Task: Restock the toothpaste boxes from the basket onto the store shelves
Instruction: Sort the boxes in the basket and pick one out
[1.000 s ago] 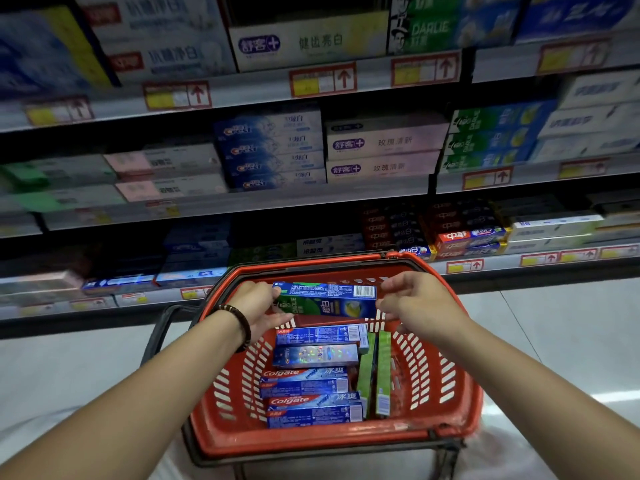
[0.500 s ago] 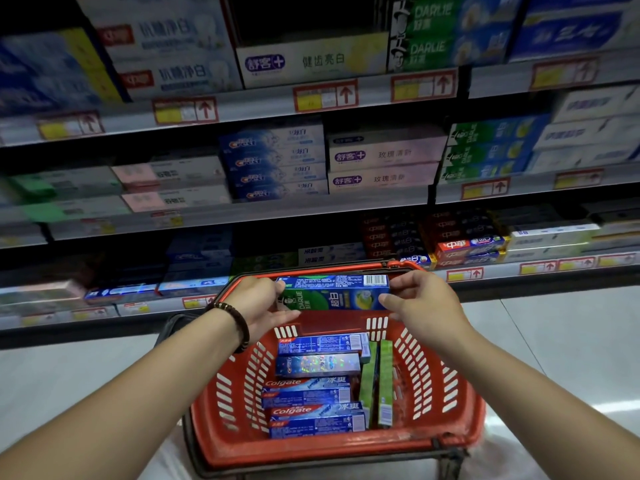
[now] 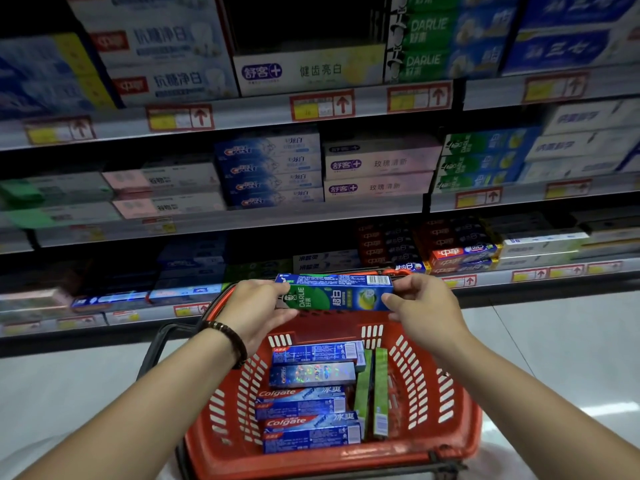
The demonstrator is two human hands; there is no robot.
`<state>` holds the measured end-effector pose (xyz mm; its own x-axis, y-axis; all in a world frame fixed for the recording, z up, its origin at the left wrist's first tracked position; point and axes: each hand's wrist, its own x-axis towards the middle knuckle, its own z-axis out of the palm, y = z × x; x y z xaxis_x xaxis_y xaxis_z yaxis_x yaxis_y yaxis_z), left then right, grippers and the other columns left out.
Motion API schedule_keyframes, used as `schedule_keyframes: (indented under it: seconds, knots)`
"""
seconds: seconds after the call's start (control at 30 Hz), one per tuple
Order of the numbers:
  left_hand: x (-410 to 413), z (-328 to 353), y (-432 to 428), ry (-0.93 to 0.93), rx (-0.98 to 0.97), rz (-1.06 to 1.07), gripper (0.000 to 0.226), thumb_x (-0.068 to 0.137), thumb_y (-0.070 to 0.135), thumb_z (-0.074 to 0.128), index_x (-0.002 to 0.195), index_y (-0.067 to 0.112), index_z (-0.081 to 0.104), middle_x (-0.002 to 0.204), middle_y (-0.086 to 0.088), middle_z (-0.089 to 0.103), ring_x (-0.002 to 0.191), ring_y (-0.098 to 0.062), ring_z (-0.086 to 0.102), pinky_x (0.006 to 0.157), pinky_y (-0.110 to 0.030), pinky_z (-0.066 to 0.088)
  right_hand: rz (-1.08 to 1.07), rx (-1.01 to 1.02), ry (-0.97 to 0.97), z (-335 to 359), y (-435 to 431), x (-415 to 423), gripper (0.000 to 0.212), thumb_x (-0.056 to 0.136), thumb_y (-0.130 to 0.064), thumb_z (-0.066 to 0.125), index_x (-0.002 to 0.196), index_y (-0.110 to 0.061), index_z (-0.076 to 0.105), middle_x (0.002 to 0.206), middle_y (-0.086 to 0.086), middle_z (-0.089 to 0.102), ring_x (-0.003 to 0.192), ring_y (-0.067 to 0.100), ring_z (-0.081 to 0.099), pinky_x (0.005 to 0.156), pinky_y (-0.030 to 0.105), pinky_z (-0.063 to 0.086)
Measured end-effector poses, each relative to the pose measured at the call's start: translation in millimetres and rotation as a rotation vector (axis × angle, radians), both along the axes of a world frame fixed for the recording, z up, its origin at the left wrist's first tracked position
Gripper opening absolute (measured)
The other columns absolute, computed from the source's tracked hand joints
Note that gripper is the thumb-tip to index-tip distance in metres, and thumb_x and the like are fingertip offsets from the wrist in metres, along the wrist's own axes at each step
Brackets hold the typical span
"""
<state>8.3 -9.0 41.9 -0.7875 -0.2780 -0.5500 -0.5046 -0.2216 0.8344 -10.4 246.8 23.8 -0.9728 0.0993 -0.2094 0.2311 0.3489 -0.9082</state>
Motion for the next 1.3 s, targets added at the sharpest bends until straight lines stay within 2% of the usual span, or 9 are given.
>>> schedule_keyframes:
  seconds: [0.07,0.17,0.4,0.5,0.6,0.7,0.93,1.1,1.3]
  knots:
    - [1.2,0.2,1.9,0.024,-0.042,-0.009,0.043,0.100,0.001,0.064,0.140,0.001,0.050,0.126,-0.024,0.059,0.109,-0.035,0.071,0.091,-0.041,0.062,-0.021,-0.005,0.013,3.5,-0.2,-0.9,0.011,0.098,-0.018,0.077,0.093,-0.024,0.068,0.085,-0.002,0.078,0.084,0.022,0.078,0.080,0.053,0.065]
    - [1.9,1.8,5.0,0.059,-0.091,-0.022,0.042,0.101,-0.003,0.060,0.141,0.002,0.050,0.119,-0.023,0.062,0.103,-0.032,0.073,0.093,-0.041,0.062,-0.045,-0.025,0.039,7.9,0.5,-1.3,0.014,0.099,-0.017,0.075,0.092,-0.025,0.067,0.085,-0.002,0.077,0.086,0.018,0.077,0.082,0.049,0.066]
    - [5.9,13.6,15.0,0.130,-0.058,-0.002,0.016,0.104,-0.005,0.051,0.114,0.005,0.058,0.105,-0.018,0.068,0.092,-0.025,0.075,0.088,-0.036,0.062,-0.095,-0.037,0.111,15.1,3.3,-0.3,0.022,0.099,-0.017,0.075,0.085,-0.031,0.065,0.089,-0.003,0.075,0.090,0.019,0.076,0.087,0.049,0.064]
    - [5.8,17.5,16.7,0.168,-0.060,0.011,0.012,0.104,-0.002,0.053,0.107,0.007,0.059,0.110,-0.014,0.064,0.093,-0.026,0.074,0.089,-0.037,0.061,-0.117,-0.036,0.140,15.1,4.9,-2.3,0.022,0.100,-0.019,0.074,0.086,-0.034,0.065,0.092,-0.005,0.075,0.093,0.017,0.076,0.084,0.049,0.065]
    - [4.3,17.5,15.7,0.190,-0.083,0.002,0.011,0.104,0.002,0.056,0.114,0.005,0.061,0.115,-0.016,0.062,0.087,-0.026,0.077,0.090,-0.039,0.062,-0.140,-0.064,0.153,15.4,6.4,-5.8,0.021,0.101,-0.019,0.071,0.088,-0.035,0.068,0.094,-0.006,0.077,0.094,0.016,0.077,0.083,0.049,0.065]
    - [3.2,18.0,16.6,0.215,-0.093,-0.003,0.013,0.104,0.003,0.056,0.117,0.003,0.061,0.119,-0.020,0.063,0.091,-0.030,0.078,0.090,-0.039,0.062,-0.168,-0.094,0.157,16.1,7.9,-9.0,0.023,0.102,-0.016,0.069,0.089,-0.036,0.071,0.095,-0.006,0.078,0.093,0.018,0.078,0.082,0.047,0.066]
    - [2.7,21.0,19.2,0.305,-0.167,0.033,0.009,0.103,0.003,0.059,0.108,0.006,0.066,0.109,-0.015,0.066,0.084,-0.027,0.078,0.090,-0.041,0.062,-0.203,-0.130,0.191,18.3,7.1,-10.4,0.024,0.103,-0.017,0.069,0.087,-0.034,0.071,0.093,-0.006,0.078,0.091,0.017,0.078,0.076,0.041,0.066]
    - [2.4,19.8,19.1,0.324,-0.225,0.046,0.010,0.101,0.006,0.063,0.109,0.006,0.069,0.115,-0.018,0.067,0.085,-0.024,0.079,0.084,-0.036,0.064,-0.242,-0.154,0.206,18.9,7.2,-10.9,0.015,0.102,-0.021,0.071,0.091,-0.030,0.075,0.091,-0.006,0.079,0.092,0.016,0.078,0.076,0.043,0.066]
    - [2.3,23.0,29.6,0.357,-0.247,0.053,0.009,0.101,0.008,0.065,0.107,0.007,0.071,0.113,-0.016,0.070,0.082,-0.021,0.079,0.087,-0.039,0.063,-0.267,-0.158,0.231,21.1,14.8,-7.0,0.014,0.102,-0.024,0.071,0.091,-0.032,0.073,0.090,-0.006,0.078,0.091,0.015,0.078,0.077,0.049,0.066]
